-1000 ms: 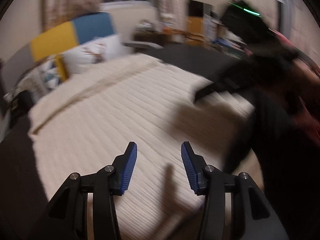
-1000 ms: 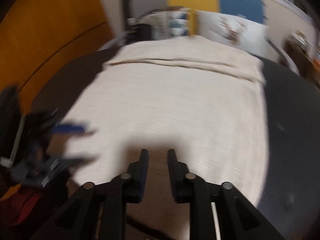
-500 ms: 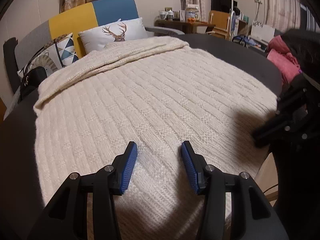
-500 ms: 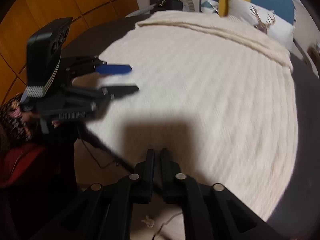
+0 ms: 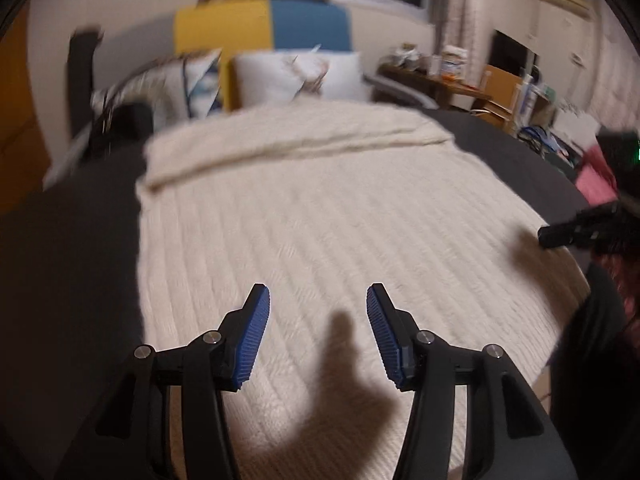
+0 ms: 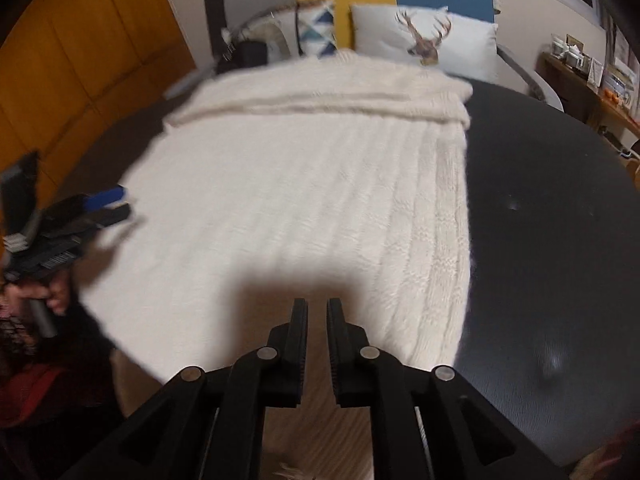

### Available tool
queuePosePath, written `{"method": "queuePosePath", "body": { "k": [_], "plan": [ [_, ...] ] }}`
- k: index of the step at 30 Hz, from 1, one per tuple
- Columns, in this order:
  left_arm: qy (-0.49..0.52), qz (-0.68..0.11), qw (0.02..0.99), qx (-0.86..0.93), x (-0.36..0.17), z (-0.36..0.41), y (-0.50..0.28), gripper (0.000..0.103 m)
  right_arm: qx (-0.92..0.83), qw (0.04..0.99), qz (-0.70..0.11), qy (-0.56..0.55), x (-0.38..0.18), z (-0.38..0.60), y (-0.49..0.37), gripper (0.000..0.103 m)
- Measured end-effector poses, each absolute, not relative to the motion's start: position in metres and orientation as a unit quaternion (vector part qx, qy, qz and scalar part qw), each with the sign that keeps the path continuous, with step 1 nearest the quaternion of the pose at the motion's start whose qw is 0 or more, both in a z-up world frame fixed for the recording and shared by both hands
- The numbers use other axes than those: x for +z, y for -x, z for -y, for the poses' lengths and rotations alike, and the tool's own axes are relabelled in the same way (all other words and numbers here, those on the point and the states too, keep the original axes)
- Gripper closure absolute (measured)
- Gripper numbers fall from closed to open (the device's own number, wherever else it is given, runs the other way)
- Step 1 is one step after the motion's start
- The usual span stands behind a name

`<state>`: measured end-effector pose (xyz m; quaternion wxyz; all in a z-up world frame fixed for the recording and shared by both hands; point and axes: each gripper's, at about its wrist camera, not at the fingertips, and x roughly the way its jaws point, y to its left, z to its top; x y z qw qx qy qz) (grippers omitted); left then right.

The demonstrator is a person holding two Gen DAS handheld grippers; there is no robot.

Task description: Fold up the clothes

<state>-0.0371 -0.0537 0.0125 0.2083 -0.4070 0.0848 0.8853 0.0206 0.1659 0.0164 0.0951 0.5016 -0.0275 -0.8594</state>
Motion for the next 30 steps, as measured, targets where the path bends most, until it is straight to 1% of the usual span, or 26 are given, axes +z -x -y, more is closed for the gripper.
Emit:
{"method": "queuePosePath", "body": {
  "k": [2, 3, 4, 5, 6, 7, 10, 15, 17, 20, 22, 24, 28, 30],
  "plan": [
    [0.390, -0.115, 0.197, 0.892, 0.007, 0.053, 0.028, 0.048, -0.861, 0.091, 0.019, -0.499, 0.009, -0.162, -0.024, 0.093],
    [0.379, -0.130, 0.192, 0.896, 0.005, 0.053, 0.023, 0.042, -0.863, 0.091, 0.018, -0.496, 0.008, -0.165, -0.029, 0.093],
    [0.375, -0.137, 0.186, 0.898, 0.004, 0.053, 0.019, 0.039, -0.864, 0.091, 0.019, -0.494, 0.007, -0.167, -0.035, 0.093],
    [0.371, -0.139, 0.178, 0.901, 0.004, 0.056, 0.015, 0.033, -0.864, 0.094, 0.023, -0.494, 0.008, -0.172, -0.044, 0.093],
    [0.371, -0.131, 0.170, 0.904, 0.002, 0.060, 0.013, 0.027, -0.864, 0.096, 0.027, -0.494, 0.009, -0.178, -0.054, 0.093],
    [0.373, -0.113, 0.169, 0.905, 0.001, 0.065, 0.012, 0.025, -0.863, 0.097, 0.034, -0.495, 0.010, -0.181, -0.060, 0.093],
    [0.376, -0.073, 0.172, 0.908, 0.001, 0.077, 0.016, 0.025, -0.859, 0.102, 0.062, -0.498, 0.020, -0.192, -0.058, 0.093],
    [0.368, -0.118, 0.148, 0.910, 0.014, 0.059, 0.052, 0.024, -0.887, 0.070, 0.076, -0.450, 0.048, -0.217, -0.001, 0.093],
    [0.368, -0.128, 0.138, 0.911, 0.018, 0.054, 0.066, 0.024, -0.888, 0.057, 0.073, -0.451, 0.042, -0.225, 0.015, 0.093],
    [0.394, -0.132, 0.095, 0.905, 0.008, 0.052, 0.098, 0.024, -0.889, 0.037, 0.070, -0.452, 0.031, -0.236, 0.039, 0.093],
    [0.406, -0.107, 0.099, 0.902, -0.001, 0.055, 0.107, 0.024, -0.889, 0.024, 0.067, -0.452, 0.025, -0.244, 0.054, 0.093],
    [0.403, -0.089, 0.098, 0.906, -0.004, 0.062, 0.106, 0.020, -0.889, 0.010, 0.065, -0.453, 0.018, -0.251, 0.070, 0.093],
    [0.397, -0.065, 0.106, 0.909, -0.007, 0.072, 0.100, 0.020, -0.889, -0.016, 0.060, -0.454, 0.004, -0.267, 0.102, 0.093],
    [0.394, -0.067, 0.105, 0.910, -0.008, 0.072, 0.099, 0.020, -0.886, -0.021, 0.079, -0.456, 0.005, -0.275, 0.101, 0.093]
  ]
}}
